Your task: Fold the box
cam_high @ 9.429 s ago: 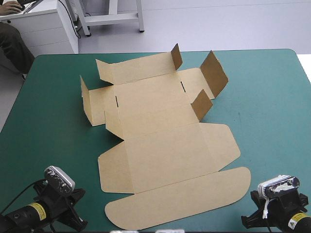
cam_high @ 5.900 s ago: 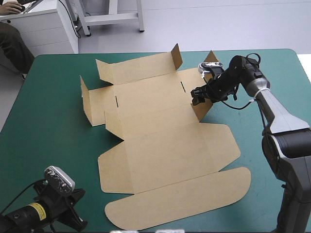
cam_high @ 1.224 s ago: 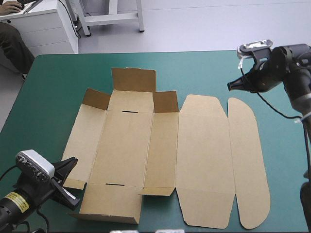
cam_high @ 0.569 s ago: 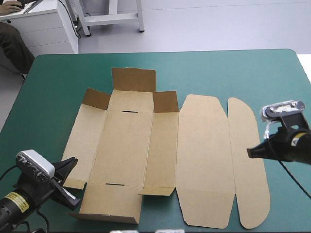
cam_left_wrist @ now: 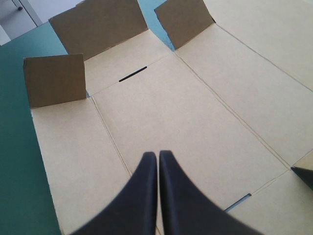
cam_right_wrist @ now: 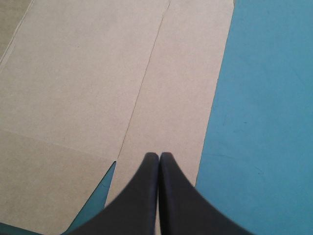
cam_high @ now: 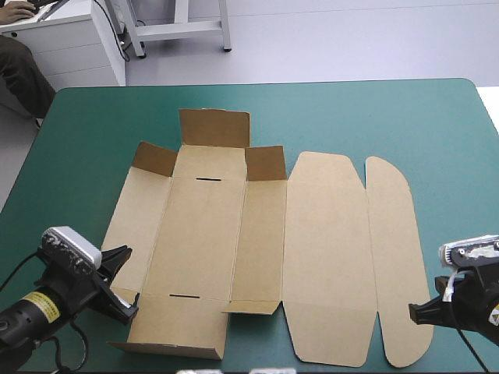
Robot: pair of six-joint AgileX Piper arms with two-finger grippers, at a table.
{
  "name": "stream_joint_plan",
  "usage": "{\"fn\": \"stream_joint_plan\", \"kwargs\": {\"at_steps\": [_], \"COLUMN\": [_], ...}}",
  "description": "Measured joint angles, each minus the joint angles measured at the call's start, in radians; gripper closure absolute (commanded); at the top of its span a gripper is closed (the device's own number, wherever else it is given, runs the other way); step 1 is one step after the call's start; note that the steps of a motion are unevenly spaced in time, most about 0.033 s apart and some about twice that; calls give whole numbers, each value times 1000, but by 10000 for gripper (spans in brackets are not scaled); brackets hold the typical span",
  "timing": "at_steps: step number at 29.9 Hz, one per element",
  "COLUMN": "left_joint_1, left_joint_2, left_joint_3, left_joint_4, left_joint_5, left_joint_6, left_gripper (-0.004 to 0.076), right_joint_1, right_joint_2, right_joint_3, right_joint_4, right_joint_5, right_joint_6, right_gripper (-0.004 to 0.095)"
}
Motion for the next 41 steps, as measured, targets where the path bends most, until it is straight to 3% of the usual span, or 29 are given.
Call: {"fn": "stream_joint_plan", "kwargs": {"at_steps": [16,26,31,41], "left_joint_1": [0,55,263,880], "left_joint_2": [442,646,659,659], "left_joint_3": [-279,-450,-460,-462], "left_joint_4": [30,-132,-363,-723], "left_joint_5": [41,156,215,449], "left_joint_6": [-3,158,327,645], "left_gripper": [706,706,706,706], "right_joint_1": [-2,-2,-2,-2], "right_joint_2": [-26,-26,-26,-26], "right_joint_3": [62,62,62,62], "right_joint_4": [26,32,32,32], "right_joint_5": [1,1,1,-5], "right_joint_6": [1,1,2,2], "right_gripper": [928,928,928,928]}}
